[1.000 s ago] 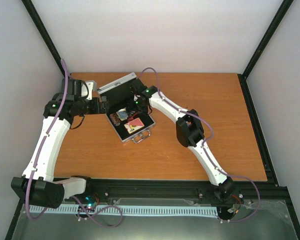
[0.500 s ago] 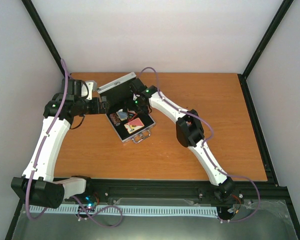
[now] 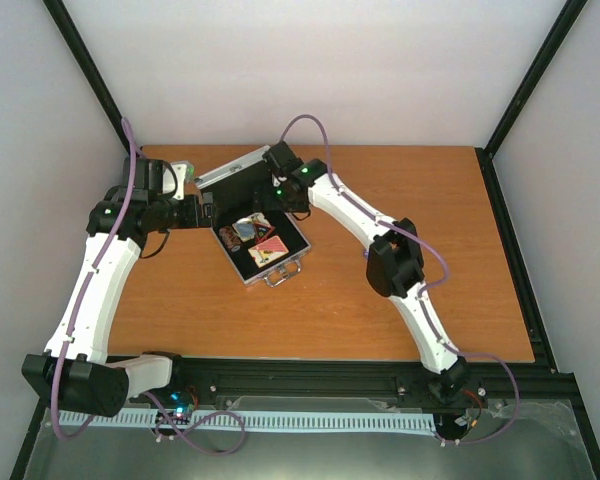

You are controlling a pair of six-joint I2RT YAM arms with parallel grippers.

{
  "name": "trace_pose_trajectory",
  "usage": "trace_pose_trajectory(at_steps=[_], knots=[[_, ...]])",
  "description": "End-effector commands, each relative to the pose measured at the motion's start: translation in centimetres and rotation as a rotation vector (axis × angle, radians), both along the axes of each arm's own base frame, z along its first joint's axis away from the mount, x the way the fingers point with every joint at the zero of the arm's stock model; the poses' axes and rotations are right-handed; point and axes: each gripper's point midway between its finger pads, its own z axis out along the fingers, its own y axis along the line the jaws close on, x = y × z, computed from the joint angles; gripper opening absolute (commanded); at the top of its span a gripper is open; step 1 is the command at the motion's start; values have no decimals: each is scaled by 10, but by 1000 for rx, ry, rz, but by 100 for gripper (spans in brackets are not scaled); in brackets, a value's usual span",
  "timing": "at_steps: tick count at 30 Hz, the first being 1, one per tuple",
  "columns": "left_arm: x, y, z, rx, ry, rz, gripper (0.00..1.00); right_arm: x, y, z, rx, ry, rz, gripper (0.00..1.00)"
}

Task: Pack up texas hold em set

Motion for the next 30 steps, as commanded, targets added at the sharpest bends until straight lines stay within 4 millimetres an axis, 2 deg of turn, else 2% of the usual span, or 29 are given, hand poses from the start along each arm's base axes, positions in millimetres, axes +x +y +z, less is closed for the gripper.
trace_pose_trajectory(at_steps=[1,6,10,13,17,23,30], knots=[[-1,1,14,1,-41,1,100,-6,-45,13,-159,-31,-74,100],[-1,1,16,1,-47,1,100,-33,-139,-11,-435,23,-215,100],[-2,0,16,-5,-48,-2,100,-60,-209,-21,-458,93,-344,100],[-2,-1,14,-9,-44,-4,100,-78,-248,-29,-463,140,-398,100],[-2,-3,11,-20,-38,-10,100,-90,-267,-41,-523,166,-378,100],[0,-4,10,-26,-32,-11,100,-96,-269,-70,-534,236,-344,100],[-2,-2,11,-16,-31,-6,100,-91,-270,-95,-510,283,-309,99]])
